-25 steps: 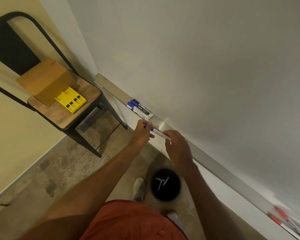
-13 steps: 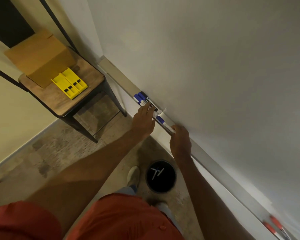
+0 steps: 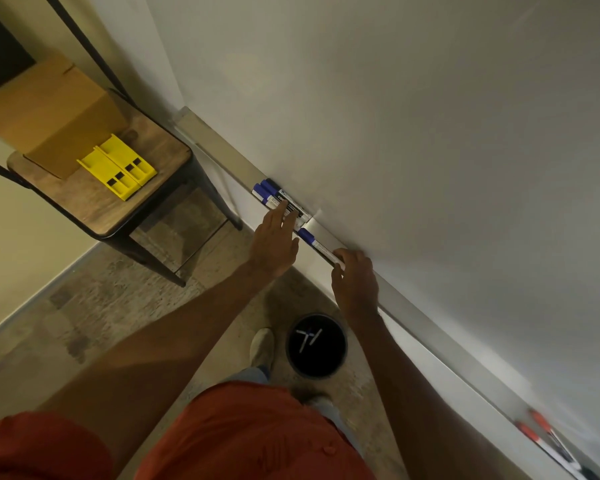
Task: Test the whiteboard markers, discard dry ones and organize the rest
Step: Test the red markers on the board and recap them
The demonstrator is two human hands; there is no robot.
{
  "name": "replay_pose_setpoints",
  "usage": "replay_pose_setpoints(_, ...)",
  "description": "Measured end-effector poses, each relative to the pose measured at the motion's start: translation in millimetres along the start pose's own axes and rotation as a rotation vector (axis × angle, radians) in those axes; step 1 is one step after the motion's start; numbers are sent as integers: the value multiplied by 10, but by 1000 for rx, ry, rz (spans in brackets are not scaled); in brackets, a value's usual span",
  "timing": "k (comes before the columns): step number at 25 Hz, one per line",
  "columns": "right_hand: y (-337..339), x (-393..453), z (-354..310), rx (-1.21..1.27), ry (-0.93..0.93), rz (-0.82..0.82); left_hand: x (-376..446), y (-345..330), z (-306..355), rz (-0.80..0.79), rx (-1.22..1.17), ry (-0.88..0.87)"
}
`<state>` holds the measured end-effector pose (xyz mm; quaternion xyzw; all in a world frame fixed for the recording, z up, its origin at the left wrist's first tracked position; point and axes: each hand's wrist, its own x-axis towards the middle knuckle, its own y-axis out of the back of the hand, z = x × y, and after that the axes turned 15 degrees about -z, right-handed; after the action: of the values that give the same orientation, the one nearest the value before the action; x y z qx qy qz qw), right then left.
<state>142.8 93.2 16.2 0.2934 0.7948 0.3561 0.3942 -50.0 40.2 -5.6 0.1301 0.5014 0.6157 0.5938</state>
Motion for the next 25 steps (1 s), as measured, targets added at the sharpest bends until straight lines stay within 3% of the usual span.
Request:
replay_pose_setpoints(5,80,-255,184,46,29,106,-188,-151,286,61,-5,-54)
replay_pose_setpoints(11,181,-848,703,91,-30,202,-549,-719,921,-9,58,-193)
replay_pose_setpoints(25,354,-2759,3068,199,-319,313,-1550,-2470,3246,-205,177,-467)
